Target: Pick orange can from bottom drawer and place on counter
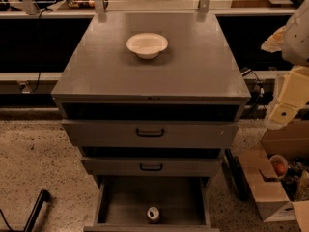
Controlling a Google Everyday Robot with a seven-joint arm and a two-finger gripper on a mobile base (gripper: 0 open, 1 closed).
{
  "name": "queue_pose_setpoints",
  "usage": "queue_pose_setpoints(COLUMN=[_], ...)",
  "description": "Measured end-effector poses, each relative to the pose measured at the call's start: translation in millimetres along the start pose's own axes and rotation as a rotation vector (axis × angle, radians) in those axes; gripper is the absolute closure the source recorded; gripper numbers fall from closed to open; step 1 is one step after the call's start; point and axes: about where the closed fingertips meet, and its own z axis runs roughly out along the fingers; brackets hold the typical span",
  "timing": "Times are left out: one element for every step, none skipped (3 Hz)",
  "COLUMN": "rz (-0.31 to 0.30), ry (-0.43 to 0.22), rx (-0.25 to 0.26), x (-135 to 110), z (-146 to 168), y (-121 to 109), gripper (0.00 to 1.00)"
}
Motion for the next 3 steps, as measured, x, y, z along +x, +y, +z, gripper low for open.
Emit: queue_pose_setpoints(rz=[0.000,-0.188,-0.379], ry=[0.000,0.066,0.083], rx=[0.000,-0.070,-0.125], x=[0.0,-24.4,-31.1], z=[0.0,50.0,119.6], y=[0.0,-7.0,8.4], gripper=[0.00,0.00,0.00])
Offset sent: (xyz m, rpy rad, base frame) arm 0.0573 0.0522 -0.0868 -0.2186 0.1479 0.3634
